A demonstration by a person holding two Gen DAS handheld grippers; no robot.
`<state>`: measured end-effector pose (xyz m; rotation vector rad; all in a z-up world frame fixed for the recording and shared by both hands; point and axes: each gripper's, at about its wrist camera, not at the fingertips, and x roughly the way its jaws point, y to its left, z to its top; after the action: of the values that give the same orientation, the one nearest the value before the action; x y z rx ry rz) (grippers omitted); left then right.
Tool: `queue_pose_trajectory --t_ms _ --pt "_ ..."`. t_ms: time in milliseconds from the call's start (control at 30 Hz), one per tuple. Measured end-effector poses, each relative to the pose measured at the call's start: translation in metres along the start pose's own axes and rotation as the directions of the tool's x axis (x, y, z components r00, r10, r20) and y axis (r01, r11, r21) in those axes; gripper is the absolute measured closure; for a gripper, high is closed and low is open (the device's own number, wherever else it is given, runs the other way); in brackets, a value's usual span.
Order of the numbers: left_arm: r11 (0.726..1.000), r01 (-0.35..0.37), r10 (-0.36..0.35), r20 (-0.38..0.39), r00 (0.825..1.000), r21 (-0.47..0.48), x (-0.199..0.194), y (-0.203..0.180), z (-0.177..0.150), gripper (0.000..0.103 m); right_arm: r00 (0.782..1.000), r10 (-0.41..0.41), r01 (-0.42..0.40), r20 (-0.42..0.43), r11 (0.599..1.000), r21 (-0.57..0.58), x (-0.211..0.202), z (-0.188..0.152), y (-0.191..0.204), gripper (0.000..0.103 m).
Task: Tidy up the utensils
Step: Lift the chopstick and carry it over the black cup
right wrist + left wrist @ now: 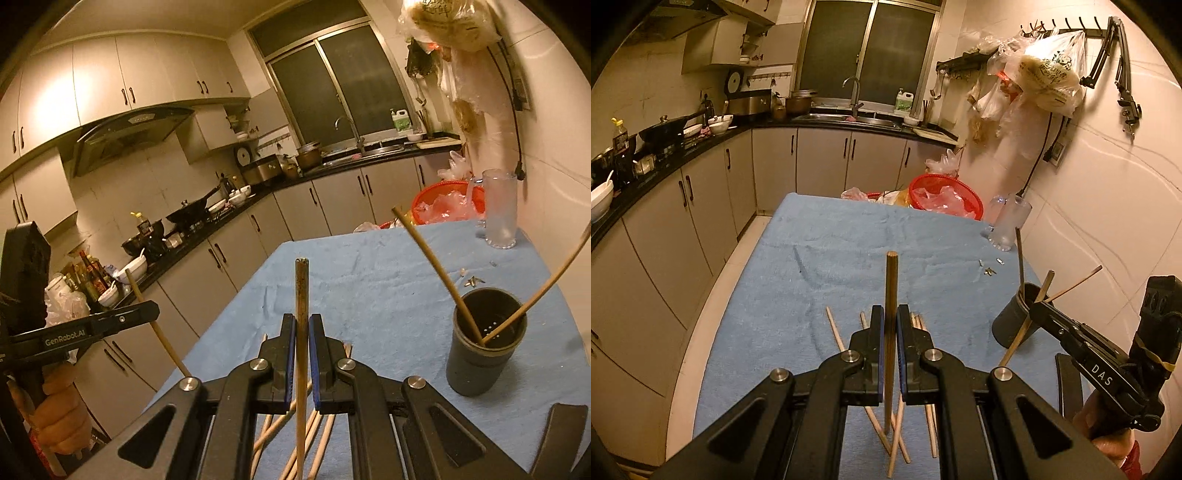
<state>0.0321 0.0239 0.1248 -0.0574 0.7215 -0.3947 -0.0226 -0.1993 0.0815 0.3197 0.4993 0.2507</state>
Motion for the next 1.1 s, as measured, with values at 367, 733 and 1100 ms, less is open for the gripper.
queue_pose_trajectory --t_ms 367,733,1100 --pt "1.000 0.007 -0.007 -0.001 1.000 0.023 0.001 -0.012 0.007 0.097 0.999 -0.009 0.008 0.041 1.000 0.021 -0.013 0.006 -0.012 0.096" --pt "0.999 0.034 -0.033 -0.003 0.999 0.040 -0.001 -0.020 0.012 0.097 0.996 -0.030 0.025 0.085 0.998 0.054 -0.031 0.014 -0.029 0.096" --pt "0.995 0.072 -0.072 -0.007 0.997 0.069 -0.002 -0.041 0.022 0.097 0.987 -0.066 0.052 0.145 0.994 0.098 -0.057 0.025 -0.047 0.096"
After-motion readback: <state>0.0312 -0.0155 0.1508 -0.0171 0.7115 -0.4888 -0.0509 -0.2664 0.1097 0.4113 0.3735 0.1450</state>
